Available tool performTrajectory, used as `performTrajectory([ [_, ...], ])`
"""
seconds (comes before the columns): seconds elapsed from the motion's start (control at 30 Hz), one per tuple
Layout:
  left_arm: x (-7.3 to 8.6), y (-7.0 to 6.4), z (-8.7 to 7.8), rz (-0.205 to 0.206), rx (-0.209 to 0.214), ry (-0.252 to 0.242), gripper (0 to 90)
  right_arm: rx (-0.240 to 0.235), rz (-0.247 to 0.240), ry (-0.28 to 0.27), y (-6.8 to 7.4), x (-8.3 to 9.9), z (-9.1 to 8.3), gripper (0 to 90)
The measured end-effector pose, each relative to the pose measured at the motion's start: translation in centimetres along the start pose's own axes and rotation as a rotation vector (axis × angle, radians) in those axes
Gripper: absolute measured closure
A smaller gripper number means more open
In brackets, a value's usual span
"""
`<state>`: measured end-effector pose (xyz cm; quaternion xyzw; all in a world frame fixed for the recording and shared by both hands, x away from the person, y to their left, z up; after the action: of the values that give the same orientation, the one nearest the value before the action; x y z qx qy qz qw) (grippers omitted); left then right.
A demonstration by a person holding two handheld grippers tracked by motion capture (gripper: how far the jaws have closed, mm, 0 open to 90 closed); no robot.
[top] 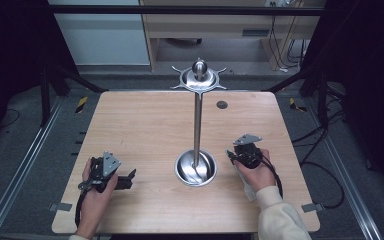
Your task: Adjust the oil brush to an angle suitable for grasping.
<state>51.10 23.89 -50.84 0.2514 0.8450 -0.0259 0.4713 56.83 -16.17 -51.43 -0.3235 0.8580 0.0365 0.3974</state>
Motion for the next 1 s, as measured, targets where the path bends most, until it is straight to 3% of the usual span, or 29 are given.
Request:
performTrajectory([
  [0.07,0.0,-0.1,0.0,-0.001,0.0,-0.004,2.1,-0.021,-0.025,0.049,0.6,0.3,0.8,77.6],
  [0.2,0.0,-0.2,0.0,0.003,0.004,-0.001,2.1,-0.034,-0.039,0.1,1.3,0.7,1.4,85.0],
  [0.6,-0.1,-0.3,0.1,0.008,0.007,-0.001,2.1,-0.056,-0.027,0.148,1.4,1.2,2.0,89.7],
  [1.0,-0.1,-0.5,0.1,0.024,0.003,0.002,2.1,0.028,-0.017,0.194,0.8,1.2,1.6,89.9],
])
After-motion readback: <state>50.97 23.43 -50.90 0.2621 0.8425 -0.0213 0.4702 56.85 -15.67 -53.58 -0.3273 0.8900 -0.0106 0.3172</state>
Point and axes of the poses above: each handheld gripper's, and its own axes: z roughly forward along the jaws, x roughly out of its underside, y roughly to its left, the point moved 7 cm from there along z, roughly forward along the jaws, and after that the axes turned 5 degrees about -z, right-handed, at the moved point
